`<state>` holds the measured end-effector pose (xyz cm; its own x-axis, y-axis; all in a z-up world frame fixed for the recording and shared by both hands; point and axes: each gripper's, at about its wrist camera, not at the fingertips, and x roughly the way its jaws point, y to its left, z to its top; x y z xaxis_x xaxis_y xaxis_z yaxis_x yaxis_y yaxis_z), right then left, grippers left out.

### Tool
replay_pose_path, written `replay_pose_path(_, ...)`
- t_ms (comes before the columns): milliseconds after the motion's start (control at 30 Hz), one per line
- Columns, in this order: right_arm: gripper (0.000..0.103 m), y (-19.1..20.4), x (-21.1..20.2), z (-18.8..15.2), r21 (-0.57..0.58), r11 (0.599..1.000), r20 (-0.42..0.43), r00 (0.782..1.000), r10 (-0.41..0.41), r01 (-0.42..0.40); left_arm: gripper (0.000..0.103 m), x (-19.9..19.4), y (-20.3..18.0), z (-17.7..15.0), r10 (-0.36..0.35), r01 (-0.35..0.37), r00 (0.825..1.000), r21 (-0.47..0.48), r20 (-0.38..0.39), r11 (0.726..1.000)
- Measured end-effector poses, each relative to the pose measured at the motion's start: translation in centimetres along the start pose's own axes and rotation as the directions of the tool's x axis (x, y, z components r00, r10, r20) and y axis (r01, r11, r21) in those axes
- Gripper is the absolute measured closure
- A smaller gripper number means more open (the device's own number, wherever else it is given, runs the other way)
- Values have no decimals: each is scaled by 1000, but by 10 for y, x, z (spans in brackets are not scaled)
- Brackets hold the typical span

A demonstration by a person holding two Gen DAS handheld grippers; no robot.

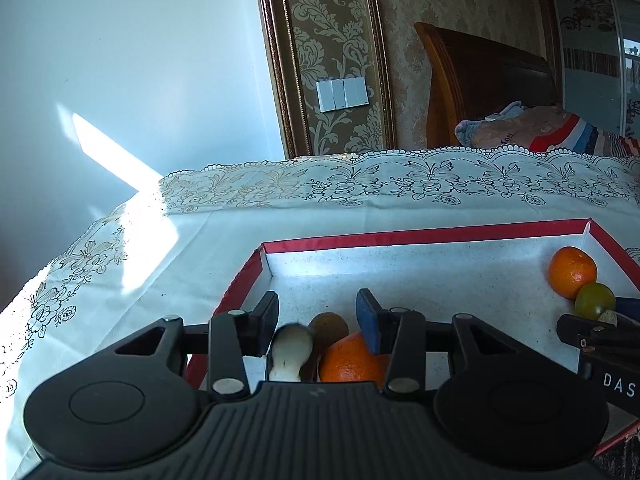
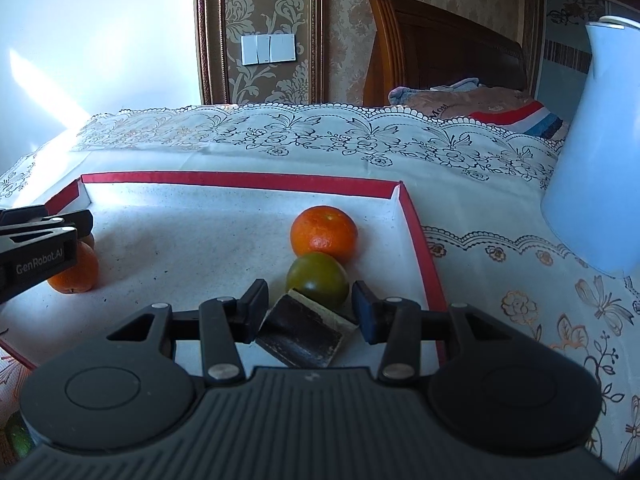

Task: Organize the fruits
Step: 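Carry the brown fruit into the tray with the left tool while the right tool places the eggplant chunk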

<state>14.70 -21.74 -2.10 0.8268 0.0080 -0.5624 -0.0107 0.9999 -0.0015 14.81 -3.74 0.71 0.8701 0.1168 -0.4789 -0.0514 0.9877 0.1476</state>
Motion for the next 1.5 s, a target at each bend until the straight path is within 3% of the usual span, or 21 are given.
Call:
replay_pose_path(633, 61, 0, 2, 0, -1, 1000, 9, 1000, -14, 14, 60, -4, -4, -3, -4, 3, 1000, 27, 18, 1000)
replay_pose_path(767, 60, 0, 1, -1, -1, 1000, 11, 1000, -16, 16, 44, -5, -4, -4, -2, 1, 1000, 24, 14, 1000)
replay_pose_path(967, 55, -1, 2, -1, 7, 1000, 13, 1000, -20, 20, 44, -5, -5, -5, -16, 15, 1000, 33, 14, 999)
replay_pose_path(1100, 54, -2, 2, -1, 11, 1000, 12, 1000, -21, 21, 34, -4, -6, -5, -23, 23, 1000, 34, 7, 999)
replay_pose_path(1267, 53, -1, 2, -1, 13, 1000, 11, 1000, -21, 21, 32, -5, -8, -6, -39, 39, 999, 41, 0, 998)
replay_pose_path(1367, 49, -2, 3, -1, 18, 1000, 12, 1000, -25, 25, 27, -3, -8, -6, -56, 56, 998, 43, -15, 997)
replay_pose_path(1500, 32, -2, 2, -2, 17, 1000, 20, 999, -26, 26, 23, -1, -4, -6, -95, 96, 994, 16, -47, 995)
